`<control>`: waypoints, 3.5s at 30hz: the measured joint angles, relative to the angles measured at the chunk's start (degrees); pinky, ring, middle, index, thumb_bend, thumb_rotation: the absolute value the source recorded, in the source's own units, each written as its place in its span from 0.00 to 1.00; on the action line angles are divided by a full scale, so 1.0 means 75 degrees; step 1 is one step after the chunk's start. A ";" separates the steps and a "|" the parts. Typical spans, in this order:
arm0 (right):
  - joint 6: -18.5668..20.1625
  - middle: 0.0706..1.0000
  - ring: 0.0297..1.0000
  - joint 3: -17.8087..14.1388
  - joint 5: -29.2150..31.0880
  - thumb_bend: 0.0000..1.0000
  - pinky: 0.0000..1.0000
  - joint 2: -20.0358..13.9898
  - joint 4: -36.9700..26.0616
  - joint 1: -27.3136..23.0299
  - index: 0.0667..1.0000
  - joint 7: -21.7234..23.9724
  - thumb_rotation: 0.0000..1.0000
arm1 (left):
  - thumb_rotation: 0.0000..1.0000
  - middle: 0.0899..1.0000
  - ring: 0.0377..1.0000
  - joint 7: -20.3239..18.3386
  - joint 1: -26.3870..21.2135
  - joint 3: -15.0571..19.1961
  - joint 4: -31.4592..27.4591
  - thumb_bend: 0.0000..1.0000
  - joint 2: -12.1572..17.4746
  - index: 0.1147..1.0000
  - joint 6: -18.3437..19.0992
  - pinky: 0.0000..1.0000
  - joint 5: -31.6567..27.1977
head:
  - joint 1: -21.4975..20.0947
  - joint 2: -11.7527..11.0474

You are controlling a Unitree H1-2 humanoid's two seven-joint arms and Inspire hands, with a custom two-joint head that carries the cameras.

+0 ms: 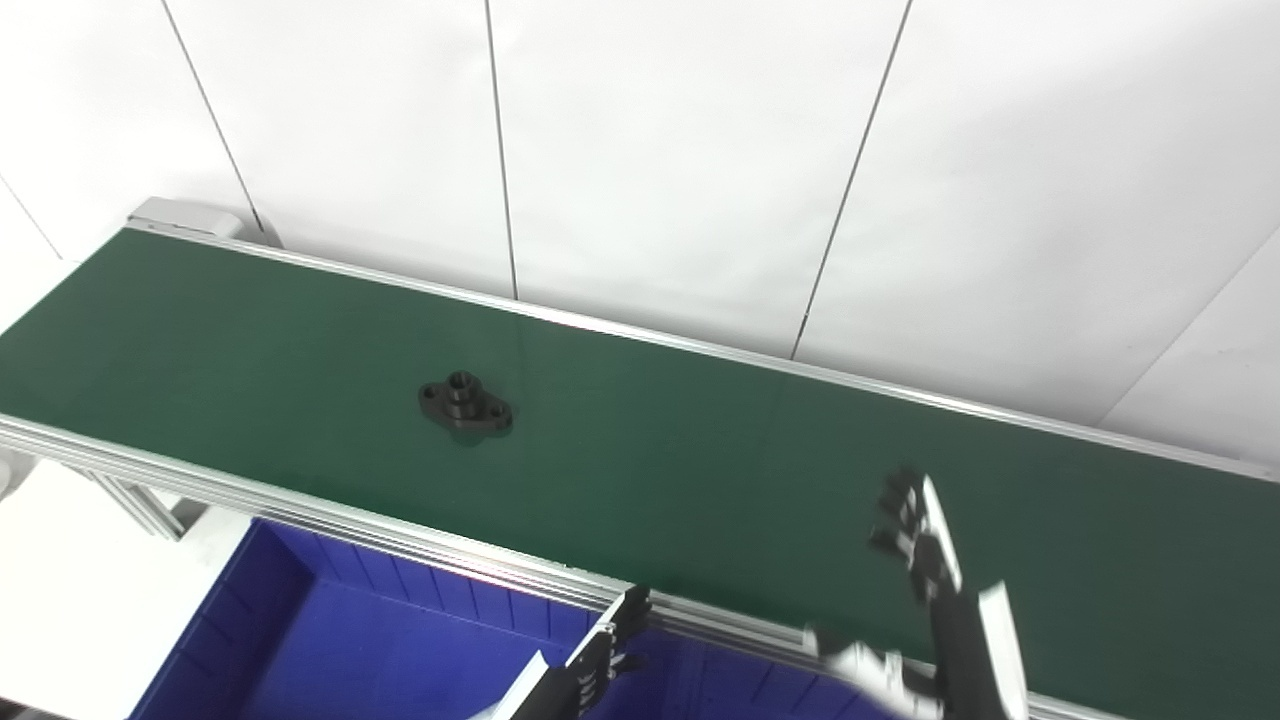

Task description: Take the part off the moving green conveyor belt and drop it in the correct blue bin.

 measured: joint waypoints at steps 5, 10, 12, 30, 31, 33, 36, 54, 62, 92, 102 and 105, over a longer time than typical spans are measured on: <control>0.1150 0.93 0.89 0.0053 -0.0147 0.93 0.79 0.0020 -0.0051 -0.0890 0.89 0.0399 0.67 | 0.88 1.00 0.99 0.0039 -0.0049 0.0003 0.0105 0.97 0.0000 1.00 -0.0002 0.91 0.0033 | -0.0059 0.0023; 0.2082 0.91 0.85 0.0425 -0.1219 0.97 0.71 0.0026 0.0236 -0.1884 0.90 0.0575 0.70 | 0.88 1.00 0.99 0.0035 -0.0072 -0.0003 0.0126 0.97 0.0001 1.00 -0.0002 0.92 0.0028 | -0.0223 0.0070; 0.2207 0.90 0.84 0.0627 -0.1601 0.99 0.70 0.0012 0.0593 -0.2388 0.90 0.0584 0.72 | 0.88 1.00 0.99 0.0035 -0.0093 -0.0020 0.0159 0.97 -0.0002 1.00 -0.0002 0.92 0.0029 | -0.0211 0.0082; 0.2718 0.84 0.77 0.2133 -0.3842 1.00 0.66 0.0027 0.4393 -0.5431 0.87 0.0572 0.72 | 0.88 1.00 1.00 0.0119 -0.0074 -0.0294 0.0226 0.96 -0.0138 1.00 -0.0005 0.93 0.0290 | -0.0375 0.0258; 0.2738 0.84 0.77 0.2202 -0.3867 1.00 0.66 0.0062 0.4574 -0.5553 0.87 0.0577 0.72 | 0.88 1.00 1.00 0.0120 -0.0069 -0.0306 0.0209 0.96 -0.0162 1.00 -0.0005 0.93 0.0294 | -0.0305 0.0304; 0.2772 0.81 0.76 0.2350 -0.3907 1.00 0.66 0.0109 0.4791 -0.5739 0.84 0.0569 0.71 | 0.90 1.00 1.00 0.0159 -0.0028 -0.0330 0.0181 0.94 -0.0226 1.00 -0.0005 0.93 0.0353 | -0.0281 0.0316; 0.2768 0.79 0.75 0.2747 -0.4168 1.00 0.67 0.0127 0.5503 -0.6167 0.81 0.0330 0.70 | 0.90 1.00 1.00 0.0260 0.0081 -0.0395 0.0079 0.94 -0.0237 1.00 -0.0005 0.93 0.0512 | -0.0211 0.0340; 0.2768 0.74 0.69 0.3722 -0.4233 1.00 0.59 0.0676 0.7761 -0.7226 0.80 -0.0401 0.72 | 0.90 1.00 1.00 0.0436 0.0426 -0.0694 -0.0328 0.94 -0.0306 1.00 -0.0009 0.91 0.0734 | 0.0000 0.0609; 0.2795 0.73 0.66 0.4015 -0.4229 1.00 0.58 0.0888 0.7907 -0.7237 0.80 -0.0331 0.72 | 0.90 1.00 1.00 0.0457 0.0511 -0.0710 -0.0604 0.94 -0.0302 1.00 0.0000 0.93 0.0730 | 0.0035 0.0680; 0.2750 0.68 0.60 0.5132 -0.4660 0.99 0.48 0.0224 0.8348 -0.7012 0.75 -0.0446 0.67 | 0.86 1.00 1.00 0.0499 0.0747 -0.0877 -0.1376 0.96 -0.0205 1.00 0.0558 0.94 0.0568 | -0.0094 0.0984; 0.2689 0.52 0.43 0.5289 -0.4777 0.85 0.35 -0.0297 0.7685 -0.6952 0.73 0.0157 0.52 | 0.84 1.00 1.00 0.0295 0.0868 -0.0920 -0.1429 0.95 0.0024 1.00 0.0760 0.97 0.0406 | -0.0363 0.1101; 0.2795 0.24 0.19 0.5168 -0.4770 0.58 0.14 -0.0301 0.7709 -0.7003 0.51 0.0436 0.19 | 0.84 1.00 1.00 0.0264 0.0932 -0.0907 -0.1471 0.96 0.0054 1.00 0.0877 0.97 0.0363 | -0.0445 0.1125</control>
